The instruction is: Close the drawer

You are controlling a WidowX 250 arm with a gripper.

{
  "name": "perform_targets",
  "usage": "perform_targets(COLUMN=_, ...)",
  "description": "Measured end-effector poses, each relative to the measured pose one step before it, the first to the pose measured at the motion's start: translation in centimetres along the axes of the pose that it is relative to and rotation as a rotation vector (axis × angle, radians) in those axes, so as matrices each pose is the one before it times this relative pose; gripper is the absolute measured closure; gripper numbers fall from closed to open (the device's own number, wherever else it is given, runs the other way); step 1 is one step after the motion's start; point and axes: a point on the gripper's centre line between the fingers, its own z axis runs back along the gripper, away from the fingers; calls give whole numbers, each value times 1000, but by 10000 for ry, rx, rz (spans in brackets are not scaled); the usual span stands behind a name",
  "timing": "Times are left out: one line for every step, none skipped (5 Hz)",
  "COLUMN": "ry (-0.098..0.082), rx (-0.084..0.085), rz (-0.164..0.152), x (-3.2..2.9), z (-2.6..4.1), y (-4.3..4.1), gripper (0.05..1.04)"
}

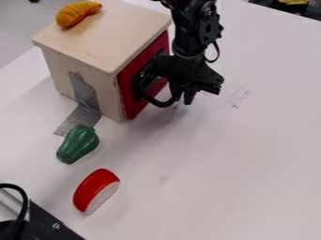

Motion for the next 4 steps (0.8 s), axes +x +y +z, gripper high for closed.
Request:
perform_targets(ry=1193, rx=-314, rz=1603, x=-1870, z=515, y=1192, gripper=609)
perform_targets(ry=178, rx=-538, rz=183, x=556, z=1970, y=-806, gripper=335)
perform_targets(ry=-289, rx=-743, rz=-603, x=1269, z=3944, y=-1610, gripper=87)
perform_targets(ry=-95, rx=-396, rz=-1044, x=364, z=2789, y=-1254, gripper=85)
